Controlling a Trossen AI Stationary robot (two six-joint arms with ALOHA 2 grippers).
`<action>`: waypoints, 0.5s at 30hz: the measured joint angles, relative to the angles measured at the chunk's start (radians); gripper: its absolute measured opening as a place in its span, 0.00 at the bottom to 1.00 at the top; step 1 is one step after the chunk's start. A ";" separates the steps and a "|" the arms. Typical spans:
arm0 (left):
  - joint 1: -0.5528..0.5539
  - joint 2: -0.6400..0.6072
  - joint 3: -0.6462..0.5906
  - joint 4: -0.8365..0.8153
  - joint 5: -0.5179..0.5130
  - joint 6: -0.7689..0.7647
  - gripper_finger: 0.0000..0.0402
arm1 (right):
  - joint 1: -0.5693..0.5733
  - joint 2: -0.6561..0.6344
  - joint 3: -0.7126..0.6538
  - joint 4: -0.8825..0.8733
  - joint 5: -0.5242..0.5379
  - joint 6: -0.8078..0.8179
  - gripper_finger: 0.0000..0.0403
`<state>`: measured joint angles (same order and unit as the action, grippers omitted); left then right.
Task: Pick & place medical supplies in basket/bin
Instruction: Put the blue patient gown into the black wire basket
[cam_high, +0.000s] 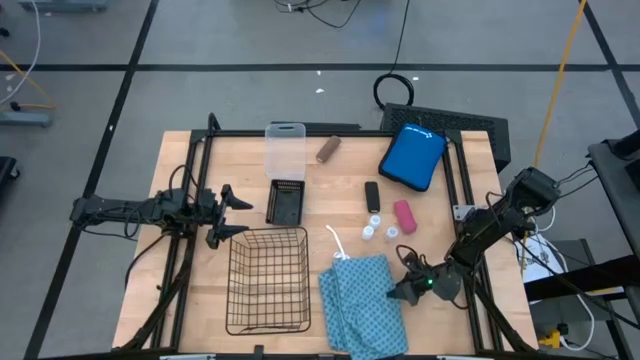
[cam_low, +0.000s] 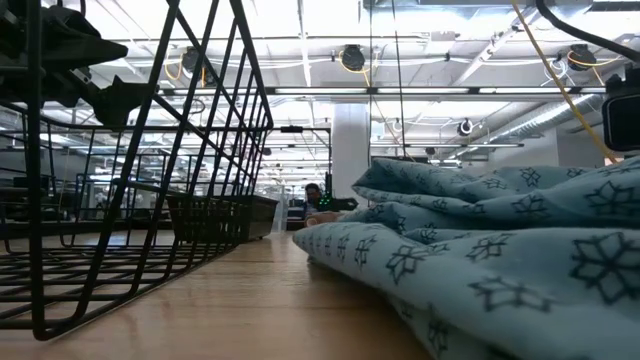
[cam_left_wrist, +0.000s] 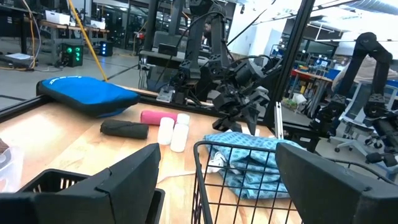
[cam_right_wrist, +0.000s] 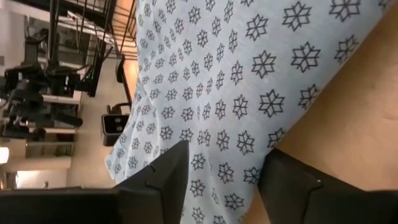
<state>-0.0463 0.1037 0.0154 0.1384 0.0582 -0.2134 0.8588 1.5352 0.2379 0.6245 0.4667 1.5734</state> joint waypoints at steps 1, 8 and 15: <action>0.000 0.000 0.000 0.000 0.000 0.000 0.81 | -0.001 0.000 0.000 0.000 -0.001 -0.010 0.38; 0.000 0.000 0.000 0.000 0.000 0.000 0.81 | -0.021 0.001 0.000 -0.008 0.001 -0.082 0.17; 0.000 0.000 0.000 0.000 0.000 0.000 0.81 | -0.045 0.002 0.000 0.018 0.004 -0.157 0.02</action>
<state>-0.0464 0.1036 0.0158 0.1383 0.0582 -0.2138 0.8140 1.5368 0.2375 0.6428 0.4703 1.4169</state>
